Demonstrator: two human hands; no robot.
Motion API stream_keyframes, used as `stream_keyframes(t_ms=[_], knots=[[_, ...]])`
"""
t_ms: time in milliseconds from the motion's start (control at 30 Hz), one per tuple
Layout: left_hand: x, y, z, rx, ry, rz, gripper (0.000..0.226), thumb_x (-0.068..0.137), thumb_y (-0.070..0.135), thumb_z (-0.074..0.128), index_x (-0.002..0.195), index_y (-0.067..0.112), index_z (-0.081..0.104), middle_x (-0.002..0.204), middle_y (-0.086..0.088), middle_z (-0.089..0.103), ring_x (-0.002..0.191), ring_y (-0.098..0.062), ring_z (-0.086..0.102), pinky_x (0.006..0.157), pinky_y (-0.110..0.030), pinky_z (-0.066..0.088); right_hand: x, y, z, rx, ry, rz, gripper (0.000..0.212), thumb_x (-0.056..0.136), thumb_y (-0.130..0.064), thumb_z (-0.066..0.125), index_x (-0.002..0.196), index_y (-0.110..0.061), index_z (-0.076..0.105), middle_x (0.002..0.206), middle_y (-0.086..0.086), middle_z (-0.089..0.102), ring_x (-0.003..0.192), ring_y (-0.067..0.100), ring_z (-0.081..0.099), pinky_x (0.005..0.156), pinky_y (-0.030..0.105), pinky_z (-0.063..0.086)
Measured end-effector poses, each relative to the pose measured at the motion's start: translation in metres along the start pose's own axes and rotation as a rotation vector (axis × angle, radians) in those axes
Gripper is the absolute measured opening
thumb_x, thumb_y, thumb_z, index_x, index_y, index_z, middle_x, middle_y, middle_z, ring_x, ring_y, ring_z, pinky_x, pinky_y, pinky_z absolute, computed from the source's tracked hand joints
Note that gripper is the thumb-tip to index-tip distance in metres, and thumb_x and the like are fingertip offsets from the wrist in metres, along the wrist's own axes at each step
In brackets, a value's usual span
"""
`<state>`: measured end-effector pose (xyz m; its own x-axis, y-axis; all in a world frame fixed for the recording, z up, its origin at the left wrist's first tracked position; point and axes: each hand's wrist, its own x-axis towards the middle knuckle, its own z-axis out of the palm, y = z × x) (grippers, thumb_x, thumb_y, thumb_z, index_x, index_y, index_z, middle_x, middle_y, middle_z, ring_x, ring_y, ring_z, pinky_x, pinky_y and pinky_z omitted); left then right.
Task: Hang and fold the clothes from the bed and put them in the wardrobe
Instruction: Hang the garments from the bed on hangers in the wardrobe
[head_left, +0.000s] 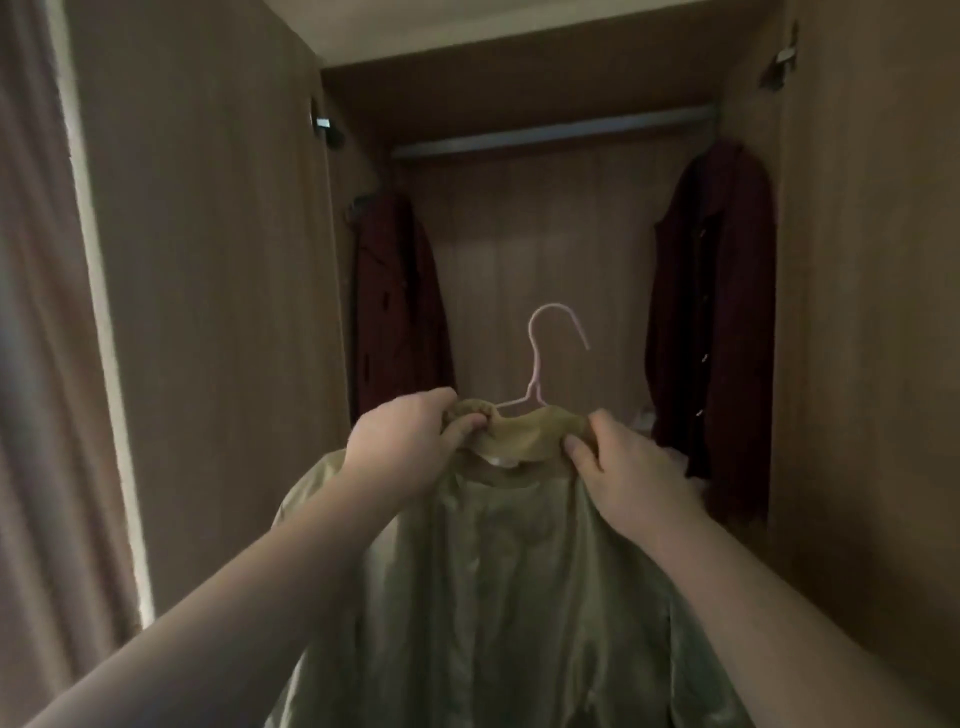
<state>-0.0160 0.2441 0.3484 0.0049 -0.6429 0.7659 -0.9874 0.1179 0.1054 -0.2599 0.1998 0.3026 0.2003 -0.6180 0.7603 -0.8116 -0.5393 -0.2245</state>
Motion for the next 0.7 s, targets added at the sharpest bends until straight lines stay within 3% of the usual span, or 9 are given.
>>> stream_keyframes(t_ms=[100, 167, 300, 367, 433, 533, 700], knots=[[0.029, 0.012, 0.025, 0.051, -0.053, 0.017, 0.044, 0.084, 0.072, 0.036, 0.071, 0.031, 0.046, 0.064, 0.011, 0.056, 0.061, -0.008, 0.052, 0.048, -0.029, 0.035, 0.041, 0.021, 0.018, 0.052, 0.051, -0.098, 0.026, 0.094, -0.054, 0.032, 0.076, -0.036, 0.03, 0.063, -0.017, 0.045, 0.051, -0.002, 0.042, 0.044, 0.019, 0.024], [0.047, 0.008, 0.035, 0.005, -0.147, -0.037, 0.045, 0.086, 0.072, 0.039, 0.072, 0.031, 0.051, 0.066, 0.01, 0.06, 0.062, -0.008, 0.056, 0.051, -0.031, 0.041, 0.066, 0.032, 0.028, 0.056, 0.083, -0.146, 0.025, 0.094, -0.05, 0.033, 0.076, -0.036, 0.026, 0.06, -0.017, 0.04, 0.048, -0.003, 0.035, 0.044, 0.017, 0.016], [0.083, -0.016, 0.047, -0.189, -0.453, -0.077, 0.04, 0.089, 0.069, 0.046, 0.08, 0.034, 0.064, 0.074, 0.01, 0.068, 0.067, -0.004, 0.063, 0.063, -0.027, 0.05, 0.111, 0.054, 0.057, 0.08, 0.005, -0.214, 0.023, 0.095, -0.048, 0.035, 0.077, -0.035, 0.03, 0.065, -0.014, 0.044, 0.056, 0.006, 0.045, 0.048, 0.028, 0.031], [0.099, -0.025, 0.064, -0.263, -0.485, -0.088, 0.035, 0.093, 0.061, 0.05, 0.081, 0.033, 0.067, 0.074, 0.011, 0.069, 0.068, -0.002, 0.063, 0.063, -0.025, 0.049, 0.134, 0.062, 0.071, 0.103, -0.048, -0.237, 0.024, 0.095, -0.049, 0.036, 0.076, -0.035, 0.034, 0.068, -0.014, 0.048, 0.062, 0.007, 0.049, 0.051, 0.029, 0.033], [0.115, -0.035, 0.084, -0.214, -0.394, -0.082, 0.034, 0.095, 0.057, 0.049, 0.084, 0.03, 0.067, 0.076, 0.01, 0.069, 0.072, -0.003, 0.063, 0.067, -0.031, 0.051, 0.159, 0.073, 0.081, 0.142, -0.089, -0.231, 0.024, 0.094, -0.05, 0.039, 0.076, -0.033, 0.042, 0.071, -0.014, 0.052, 0.065, 0.006, 0.051, 0.053, 0.028, 0.036], [0.146, -0.059, 0.106, -0.12, -0.185, -0.064, 0.038, 0.094, 0.06, 0.044, 0.085, 0.03, 0.064, 0.079, 0.011, 0.066, 0.076, -0.006, 0.061, 0.073, -0.041, 0.053, 0.196, 0.095, 0.095, 0.108, -0.057, -0.223, 0.031, 0.093, -0.053, 0.038, 0.081, -0.026, 0.049, 0.075, -0.009, 0.058, 0.071, 0.016, 0.057, 0.062, 0.037, 0.046], [0.207, -0.093, 0.134, -0.015, 0.124, -0.038, 0.048, 0.089, 0.068, 0.041, 0.071, 0.025, 0.051, 0.065, 0.007, 0.058, 0.063, -0.006, 0.053, 0.054, -0.033, 0.043, 0.259, 0.107, 0.126, 0.004, 0.074, -0.263, 0.027, 0.095, -0.051, 0.038, 0.086, -0.026, 0.044, 0.076, -0.007, 0.058, 0.075, 0.025, 0.061, 0.061, 0.037, 0.046]])
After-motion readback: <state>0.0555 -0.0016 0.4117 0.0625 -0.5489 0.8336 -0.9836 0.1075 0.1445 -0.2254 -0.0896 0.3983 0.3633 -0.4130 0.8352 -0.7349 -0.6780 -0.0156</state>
